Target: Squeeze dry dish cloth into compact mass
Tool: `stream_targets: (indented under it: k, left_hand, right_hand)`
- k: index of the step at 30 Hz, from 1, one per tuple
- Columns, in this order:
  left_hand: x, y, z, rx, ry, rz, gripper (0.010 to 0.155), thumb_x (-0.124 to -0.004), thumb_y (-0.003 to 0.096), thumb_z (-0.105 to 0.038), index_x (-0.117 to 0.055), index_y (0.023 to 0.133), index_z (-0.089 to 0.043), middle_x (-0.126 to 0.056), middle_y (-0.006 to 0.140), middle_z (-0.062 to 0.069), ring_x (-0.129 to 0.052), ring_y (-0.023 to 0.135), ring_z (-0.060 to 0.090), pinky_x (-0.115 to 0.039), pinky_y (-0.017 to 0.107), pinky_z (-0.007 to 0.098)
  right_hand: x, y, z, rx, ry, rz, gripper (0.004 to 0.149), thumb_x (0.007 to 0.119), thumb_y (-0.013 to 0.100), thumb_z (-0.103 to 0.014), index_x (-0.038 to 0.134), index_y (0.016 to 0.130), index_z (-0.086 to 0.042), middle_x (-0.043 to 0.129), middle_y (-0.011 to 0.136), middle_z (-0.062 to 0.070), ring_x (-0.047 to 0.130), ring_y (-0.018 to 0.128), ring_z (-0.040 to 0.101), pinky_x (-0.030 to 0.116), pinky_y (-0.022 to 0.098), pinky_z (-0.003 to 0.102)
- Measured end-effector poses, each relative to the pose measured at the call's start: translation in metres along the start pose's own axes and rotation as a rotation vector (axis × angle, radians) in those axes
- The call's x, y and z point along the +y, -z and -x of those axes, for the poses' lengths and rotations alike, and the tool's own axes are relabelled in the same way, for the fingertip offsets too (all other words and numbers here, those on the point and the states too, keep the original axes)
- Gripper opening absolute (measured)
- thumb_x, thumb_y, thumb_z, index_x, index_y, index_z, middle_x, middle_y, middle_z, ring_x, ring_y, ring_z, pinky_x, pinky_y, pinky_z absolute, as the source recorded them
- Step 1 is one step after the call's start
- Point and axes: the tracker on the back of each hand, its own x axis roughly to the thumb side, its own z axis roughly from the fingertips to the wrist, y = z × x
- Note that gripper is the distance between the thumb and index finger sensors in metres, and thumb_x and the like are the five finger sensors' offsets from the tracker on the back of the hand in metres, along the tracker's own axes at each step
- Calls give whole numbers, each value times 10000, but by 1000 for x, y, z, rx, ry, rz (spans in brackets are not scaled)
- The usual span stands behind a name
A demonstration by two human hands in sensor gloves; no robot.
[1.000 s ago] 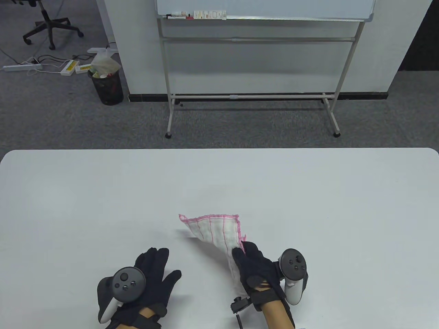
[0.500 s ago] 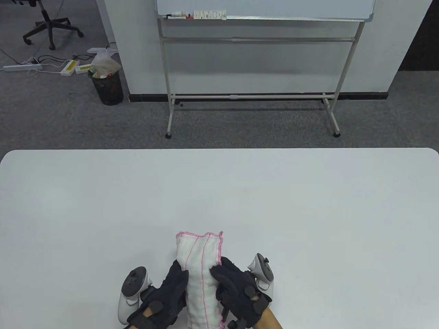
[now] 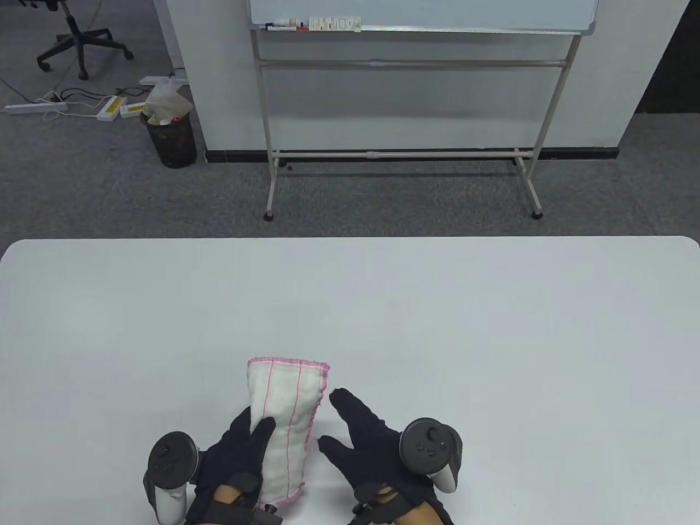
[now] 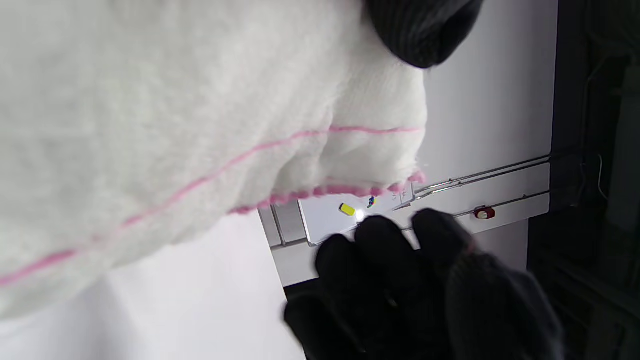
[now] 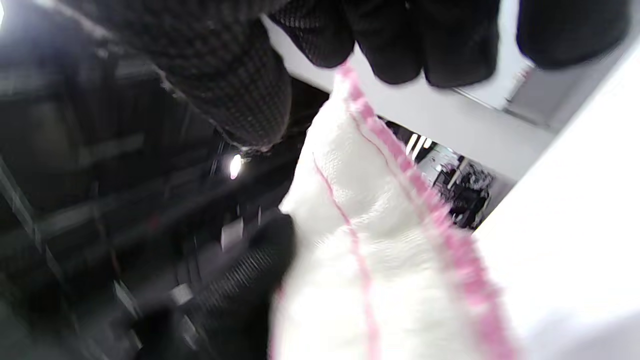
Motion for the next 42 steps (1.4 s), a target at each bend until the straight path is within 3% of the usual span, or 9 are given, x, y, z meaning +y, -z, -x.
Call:
stream_targets:
  k: [4,8,12,14,16,22,28,34,42]
  left_hand:
    - [-17,2,-4,-41,-48,157,573,-688,585,-462,-521,1021,-130,-758,965,178,-911,757,391,-778,542,548]
    - [-37,2,-12,-114,38,351,569,-694,582,-441,-525,1016,-113,-747,973,189,-901,771,403,-764,555,568]
    - [-43,0,-12,-125,-39,413,625,-687,582,-458,-482,1001,-44,-727,982,203,-899,782,400,-772,562,555]
    - [-43,-1,-15,-128,-97,453,667,-682,587,-490,-446,1019,-41,-658,1013,223,-806,861,441,-706,606,594]
    - [-41,-1,-16,-143,-69,419,646,-671,585,-499,-465,1013,-61,-649,1020,201,-781,876,444,-707,607,586]
    - [-35,-5,-24,-206,12,314,620,-678,578,-503,-476,1029,-128,-685,974,184,-780,833,444,-702,587,552]
    - [-33,-9,-31,-229,303,293,764,-666,563,-520,-228,1071,-155,-248,1119,203,-327,1007,542,-464,684,655]
    - [-36,-15,-38,-267,450,269,885,-691,553,-535,-31,1028,-185,99,1058,158,-31,995,520,-221,698,687]
    - [-53,-10,-31,-233,469,426,1000,-693,551,-561,147,929,-169,-30,1086,211,-298,1012,577,-419,696,692]
  right_hand:
    - [11,0,-17,-120,-220,-84,955,922,429,-510,263,1069,-248,154,1122,50,157,1079,339,245,745,632]
    - [28,3,-24,-121,-388,-248,1087,984,369,-538,157,1045,-334,72,1109,18,51,1069,297,166,749,610]
    - [30,3,-16,-83,-332,-207,1119,997,368,-486,111,1023,-294,310,1093,163,533,1029,401,513,693,638]
    - [26,4,-9,-40,-267,-197,1077,995,371,-463,179,1035,-231,612,980,181,873,753,391,692,568,595]
    - [22,5,-5,16,-194,-158,978,994,375,-438,339,1037,-140,774,834,202,960,543,381,756,460,581]
    - [13,6,6,102,-114,-120,624,935,411,-473,795,849,-51,948,570,197,985,254,345,805,301,550]
    - [5,4,17,208,84,-18,563,900,443,-468,834,789,-29,959,532,197,980,207,338,806,270,544]
    - [-3,-4,23,416,151,168,581,869,452,-490,836,742,12,965,475,199,966,144,321,808,219,529]
    - [21,0,28,351,547,-50,671,777,462,-569,798,784,20,949,522,214,974,192,334,804,251,537]
